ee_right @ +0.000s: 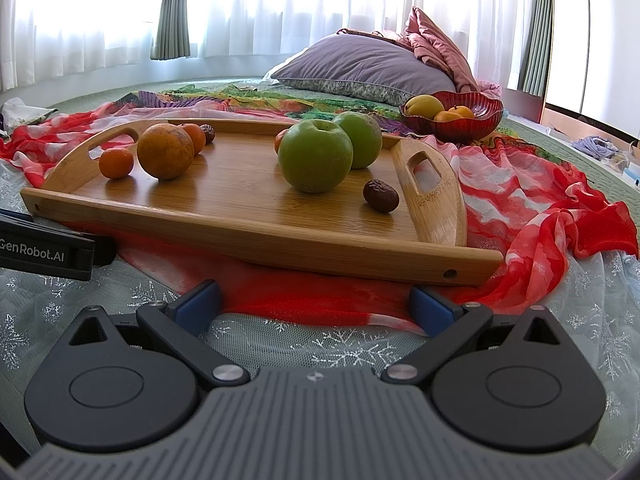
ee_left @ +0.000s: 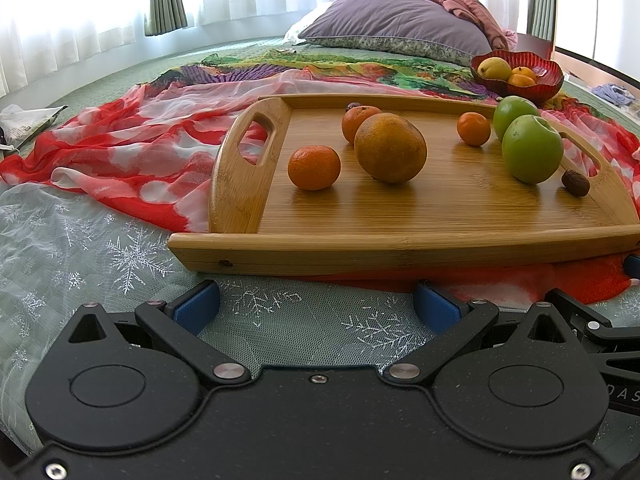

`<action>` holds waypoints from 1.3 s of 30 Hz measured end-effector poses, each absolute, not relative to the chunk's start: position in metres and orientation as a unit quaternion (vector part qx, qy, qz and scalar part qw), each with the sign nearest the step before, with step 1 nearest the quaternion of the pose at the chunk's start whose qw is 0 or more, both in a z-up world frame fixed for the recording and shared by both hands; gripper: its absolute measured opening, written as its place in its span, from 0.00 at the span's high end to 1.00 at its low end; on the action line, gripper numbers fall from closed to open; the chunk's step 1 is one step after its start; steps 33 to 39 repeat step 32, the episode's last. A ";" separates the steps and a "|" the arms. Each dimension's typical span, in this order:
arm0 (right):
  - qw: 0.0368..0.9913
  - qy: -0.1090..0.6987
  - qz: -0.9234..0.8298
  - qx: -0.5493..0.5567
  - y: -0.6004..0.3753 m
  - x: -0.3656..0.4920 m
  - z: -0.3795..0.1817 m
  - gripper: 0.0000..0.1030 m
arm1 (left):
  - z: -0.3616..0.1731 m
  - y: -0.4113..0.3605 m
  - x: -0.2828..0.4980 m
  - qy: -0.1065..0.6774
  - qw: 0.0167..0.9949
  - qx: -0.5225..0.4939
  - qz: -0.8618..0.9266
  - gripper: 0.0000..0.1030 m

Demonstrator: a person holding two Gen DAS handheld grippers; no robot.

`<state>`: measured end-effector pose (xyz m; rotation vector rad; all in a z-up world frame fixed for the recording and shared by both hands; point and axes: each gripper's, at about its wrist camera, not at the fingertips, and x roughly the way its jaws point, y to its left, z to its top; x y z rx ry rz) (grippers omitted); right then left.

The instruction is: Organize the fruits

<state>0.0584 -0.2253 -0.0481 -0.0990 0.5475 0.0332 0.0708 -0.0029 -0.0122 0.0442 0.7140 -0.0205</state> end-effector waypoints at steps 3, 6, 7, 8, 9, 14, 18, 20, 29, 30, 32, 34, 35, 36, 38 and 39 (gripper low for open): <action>0.961 0.270 0.016 -0.049 -0.225 0.058 -0.048 0.00 | -0.012 -0.003 0.071 0.349 0.937 0.022 -0.010 0.00; 0.961 0.270 0.016 -0.049 -0.225 0.058 -0.048 0.00 | -0.012 -0.003 0.070 0.349 0.937 0.022 -0.010 0.00; 0.961 0.270 0.016 -0.049 -0.225 0.058 -0.048 0.00 | -0.012 -0.003 0.070 0.349 0.937 0.022 -0.010 0.00; 0.961 0.270 0.016 -0.049 -0.225 0.058 -0.048 0.00 | -0.012 -0.003 0.070 0.349 0.937 0.022 -0.010 0.00; 0.961 0.270 0.016 -0.049 -0.225 0.058 -0.048 0.00 | -0.012 -0.003 0.070 0.349 0.937 0.022 -0.010 0.00; 0.962 0.270 0.016 -0.049 -0.225 0.058 -0.048 0.00 | -0.012 -0.003 0.070 0.349 0.937 0.022 -0.010 0.00; 0.962 0.270 0.016 -0.049 -0.225 0.058 -0.048 0.00 | -0.013 -0.004 0.070 0.349 0.937 0.022 -0.010 0.00; 0.962 0.270 0.016 -0.049 -0.225 0.058 -0.048 0.00 | -0.013 -0.004 0.070 0.349 0.937 0.022 -0.010 0.00; 0.962 0.268 0.017 -0.049 -0.226 0.058 -0.048 0.00 | -0.013 -0.004 0.070 0.348 0.937 0.022 -0.009 0.00; 0.962 0.268 0.017 -0.049 -0.226 0.058 -0.048 0.00 | -0.012 -0.003 0.070 0.347 0.938 0.023 -0.010 0.00; 0.962 0.268 0.017 -0.048 -0.226 0.059 -0.048 0.00 | -0.011 -0.002 0.070 0.345 0.938 0.023 -0.010 0.00; 0.962 0.268 0.017 -0.048 -0.226 0.059 -0.048 0.00 | -0.011 -0.002 0.070 0.345 0.938 0.023 -0.010 0.00; 0.962 0.268 0.017 -0.048 -0.226 0.059 -0.048 0.00 | -0.011 -0.002 0.070 0.345 0.938 0.023 -0.010 0.00; 0.962 0.268 0.017 -0.048 -0.226 0.059 -0.048 0.00 | -0.011 -0.002 0.070 0.345 0.938 0.023 -0.010 0.00; 0.962 0.268 0.017 -0.048 -0.226 0.059 -0.048 0.00 | -0.011 -0.002 0.070 0.345 0.938 0.023 -0.010 0.00; 0.962 0.268 0.017 -0.048 -0.226 0.059 -0.048 0.00 | -0.011 -0.002 0.070 0.345 0.938 0.023 -0.010 0.00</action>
